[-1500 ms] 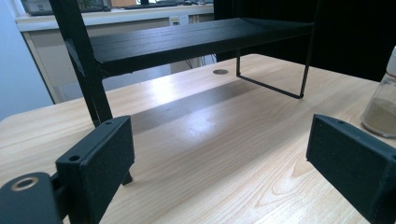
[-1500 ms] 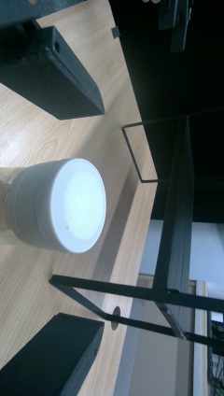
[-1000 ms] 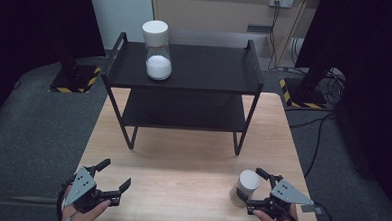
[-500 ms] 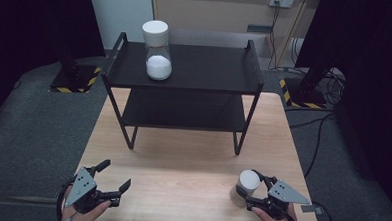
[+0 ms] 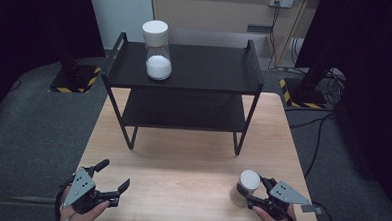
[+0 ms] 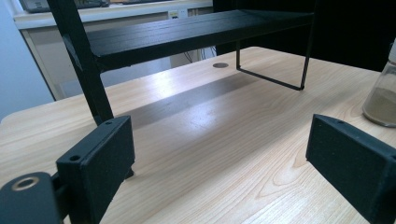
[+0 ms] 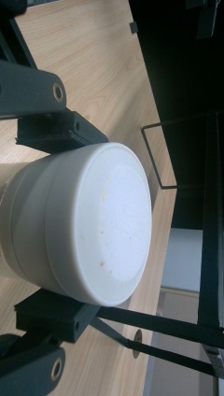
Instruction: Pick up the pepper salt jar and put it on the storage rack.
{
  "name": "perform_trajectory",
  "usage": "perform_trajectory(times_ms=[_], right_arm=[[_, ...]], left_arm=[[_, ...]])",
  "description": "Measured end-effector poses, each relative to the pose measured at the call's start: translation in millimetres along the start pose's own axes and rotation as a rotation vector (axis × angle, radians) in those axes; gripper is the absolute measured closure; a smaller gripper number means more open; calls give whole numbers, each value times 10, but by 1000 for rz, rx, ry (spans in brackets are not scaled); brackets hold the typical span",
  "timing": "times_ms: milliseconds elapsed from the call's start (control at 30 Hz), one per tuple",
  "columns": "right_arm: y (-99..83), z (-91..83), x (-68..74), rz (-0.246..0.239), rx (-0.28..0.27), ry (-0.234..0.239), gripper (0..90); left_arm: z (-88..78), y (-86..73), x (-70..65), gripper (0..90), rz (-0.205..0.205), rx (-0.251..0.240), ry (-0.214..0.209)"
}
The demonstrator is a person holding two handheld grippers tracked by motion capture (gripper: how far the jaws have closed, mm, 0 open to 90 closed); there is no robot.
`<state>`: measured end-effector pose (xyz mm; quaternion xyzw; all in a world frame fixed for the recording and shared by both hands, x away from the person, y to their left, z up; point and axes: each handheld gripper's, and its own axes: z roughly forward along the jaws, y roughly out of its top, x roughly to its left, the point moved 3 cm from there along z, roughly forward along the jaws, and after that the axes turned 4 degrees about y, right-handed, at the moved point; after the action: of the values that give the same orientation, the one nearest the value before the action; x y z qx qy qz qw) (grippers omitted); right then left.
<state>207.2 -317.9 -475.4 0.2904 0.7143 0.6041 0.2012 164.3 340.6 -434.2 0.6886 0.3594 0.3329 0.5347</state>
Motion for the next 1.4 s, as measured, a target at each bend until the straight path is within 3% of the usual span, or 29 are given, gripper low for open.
perform_trajectory(times_ms=[367,567,900,1400], right_arm=[[133,-143,-42,36,-25,24,347],[290,-188,-74,15,-24,67,347],[463,-152,-158,34,-11,131,347],[839,-94,-229,7,-6,143,347]], left_arm=[[-26,19,11,66,-1,-12,-14],[-29,29,11,65,4,-8,-17],[-65,48,37,64,2,-12,-19],[-20,-1,40,62,-1,15,-39]])
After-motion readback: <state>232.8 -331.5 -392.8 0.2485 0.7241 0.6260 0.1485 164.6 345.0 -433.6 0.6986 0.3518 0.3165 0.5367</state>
